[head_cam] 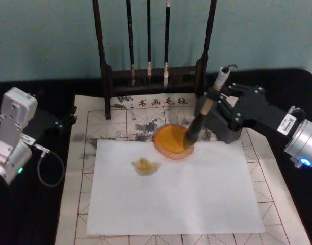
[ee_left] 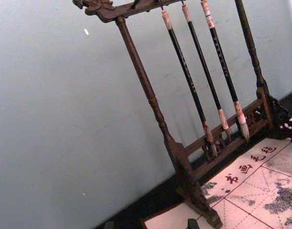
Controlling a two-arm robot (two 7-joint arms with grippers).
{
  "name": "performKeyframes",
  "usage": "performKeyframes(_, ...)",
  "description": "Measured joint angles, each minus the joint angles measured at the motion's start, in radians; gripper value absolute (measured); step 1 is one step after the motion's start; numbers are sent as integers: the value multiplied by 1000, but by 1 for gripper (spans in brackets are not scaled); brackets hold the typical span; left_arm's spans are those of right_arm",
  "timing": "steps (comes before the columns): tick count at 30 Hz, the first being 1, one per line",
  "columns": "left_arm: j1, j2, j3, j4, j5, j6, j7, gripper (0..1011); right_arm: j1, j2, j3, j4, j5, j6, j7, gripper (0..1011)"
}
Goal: Pick up the brush from the inkstone, write on the paper, then place the brush back to its original position.
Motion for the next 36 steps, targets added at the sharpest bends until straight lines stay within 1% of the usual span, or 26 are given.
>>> performKeyframes(4,0,0,0,0,0,0,0,1001,10,-7,-13,-7,5,-1,14,185)
performKeyframes(11,0,0,0,0,0,0,0,1001,17,-17,-48,-14,15,1,37,185)
performKeyframes(17,0,0,0,0,0,0,0,1001,15,-16,-72,-15,21,8,47,185)
performKeyframes(20,0,0,0,0,0,0,0,1001,7,-10,-84,-17,24,15,50,185)
performKeyframes(27,0,0,0,0,0,0,0,1001,-8,3,-101,-19,29,26,54,185)
performKeyframes(32,0,0,0,0,0,0,0,1001,-10,3,-113,-2,30,33,52,185)
performKeyframes(36,0,0,0,0,0,0,0,1001,-9,3,-116,5,30,34,48,185)
